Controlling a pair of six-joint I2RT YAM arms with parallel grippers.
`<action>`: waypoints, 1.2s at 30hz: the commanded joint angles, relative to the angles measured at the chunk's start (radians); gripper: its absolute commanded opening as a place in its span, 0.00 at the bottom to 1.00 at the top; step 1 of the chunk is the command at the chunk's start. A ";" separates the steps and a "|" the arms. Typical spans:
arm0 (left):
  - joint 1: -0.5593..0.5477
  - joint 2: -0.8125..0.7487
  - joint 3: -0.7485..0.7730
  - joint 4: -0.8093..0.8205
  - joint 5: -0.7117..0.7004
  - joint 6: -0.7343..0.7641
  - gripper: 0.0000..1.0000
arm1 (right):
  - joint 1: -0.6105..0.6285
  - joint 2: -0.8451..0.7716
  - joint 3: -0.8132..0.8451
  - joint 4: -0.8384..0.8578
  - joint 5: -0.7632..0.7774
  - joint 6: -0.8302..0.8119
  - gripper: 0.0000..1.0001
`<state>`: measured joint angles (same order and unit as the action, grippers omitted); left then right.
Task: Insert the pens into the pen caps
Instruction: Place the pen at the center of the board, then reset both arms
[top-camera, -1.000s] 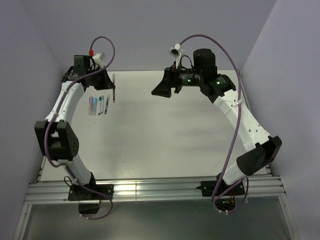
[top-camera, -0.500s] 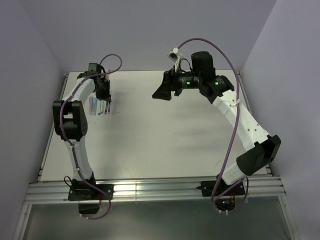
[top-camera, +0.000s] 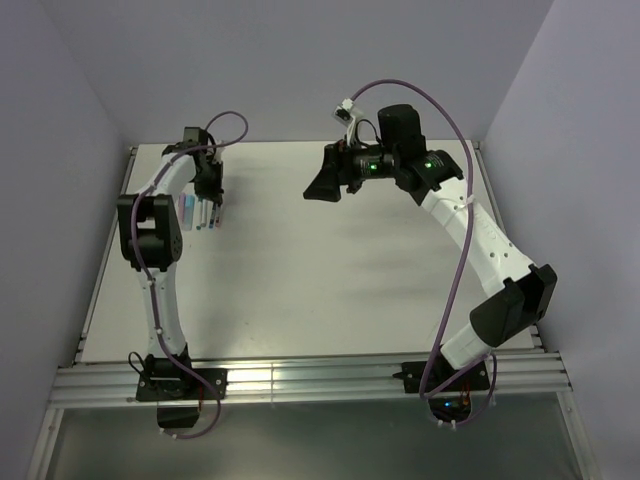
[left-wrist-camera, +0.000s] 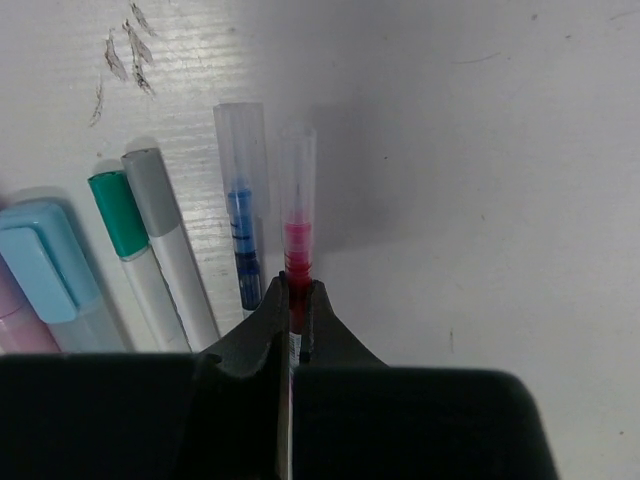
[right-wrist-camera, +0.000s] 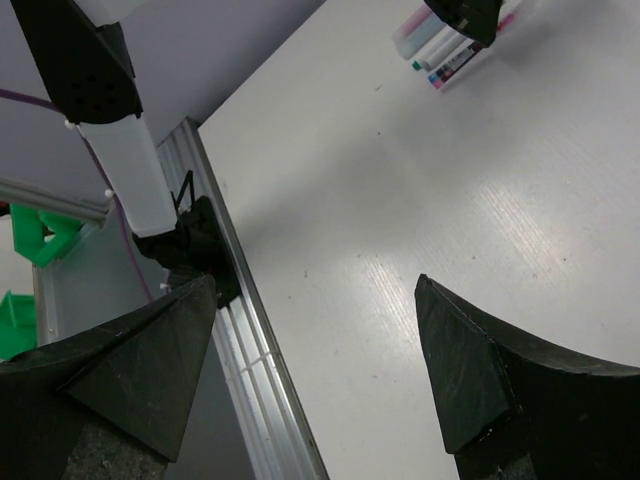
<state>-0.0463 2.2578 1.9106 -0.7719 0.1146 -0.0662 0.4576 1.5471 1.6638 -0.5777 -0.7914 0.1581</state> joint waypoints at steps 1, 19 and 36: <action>0.000 0.022 0.027 -0.010 -0.018 0.022 0.04 | 0.000 -0.002 0.016 -0.002 0.008 -0.017 0.88; 0.000 0.043 0.057 -0.018 -0.024 0.019 0.29 | 0.000 0.011 0.033 -0.010 -0.025 -0.017 0.89; -0.053 -0.582 -0.099 0.178 0.246 0.006 0.99 | -0.033 -0.084 -0.056 -0.013 0.345 -0.109 1.00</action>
<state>-0.0685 1.7733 1.8332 -0.6689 0.2993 -0.0658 0.4416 1.5291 1.6375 -0.6071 -0.5819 0.0875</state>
